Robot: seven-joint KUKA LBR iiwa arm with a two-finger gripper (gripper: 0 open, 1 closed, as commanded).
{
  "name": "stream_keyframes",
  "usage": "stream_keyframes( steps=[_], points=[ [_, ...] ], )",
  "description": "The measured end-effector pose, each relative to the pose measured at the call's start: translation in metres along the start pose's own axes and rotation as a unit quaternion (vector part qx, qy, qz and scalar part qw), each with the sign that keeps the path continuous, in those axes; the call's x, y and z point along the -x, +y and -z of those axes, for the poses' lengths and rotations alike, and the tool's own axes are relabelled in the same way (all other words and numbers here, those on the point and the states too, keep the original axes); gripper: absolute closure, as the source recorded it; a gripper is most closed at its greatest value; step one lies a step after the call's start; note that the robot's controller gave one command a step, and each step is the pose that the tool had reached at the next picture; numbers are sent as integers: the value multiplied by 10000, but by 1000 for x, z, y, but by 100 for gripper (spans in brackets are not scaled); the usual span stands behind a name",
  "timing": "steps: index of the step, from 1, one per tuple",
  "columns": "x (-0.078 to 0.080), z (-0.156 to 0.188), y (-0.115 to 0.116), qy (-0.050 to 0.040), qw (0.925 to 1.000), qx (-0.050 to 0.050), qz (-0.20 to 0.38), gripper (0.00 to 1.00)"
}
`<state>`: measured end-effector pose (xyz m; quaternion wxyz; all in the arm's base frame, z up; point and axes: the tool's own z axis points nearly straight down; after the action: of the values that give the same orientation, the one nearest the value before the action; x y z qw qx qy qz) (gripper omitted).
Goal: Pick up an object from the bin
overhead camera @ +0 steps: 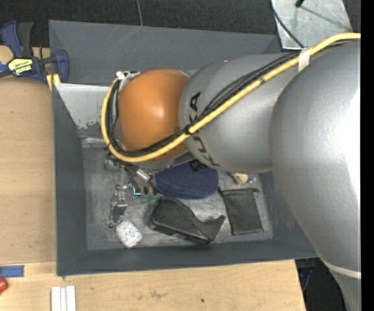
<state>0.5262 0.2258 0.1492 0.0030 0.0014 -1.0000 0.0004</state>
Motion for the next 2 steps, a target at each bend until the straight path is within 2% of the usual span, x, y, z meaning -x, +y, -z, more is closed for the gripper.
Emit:
stream_keyframes(
  steps=[1, 2],
  points=[
    [-38, -76, -11, -86, 9744, 4, 2248, 0],
    [-42, -49, -56, -51, 9436, -8, 3311, 0]
  ],
)
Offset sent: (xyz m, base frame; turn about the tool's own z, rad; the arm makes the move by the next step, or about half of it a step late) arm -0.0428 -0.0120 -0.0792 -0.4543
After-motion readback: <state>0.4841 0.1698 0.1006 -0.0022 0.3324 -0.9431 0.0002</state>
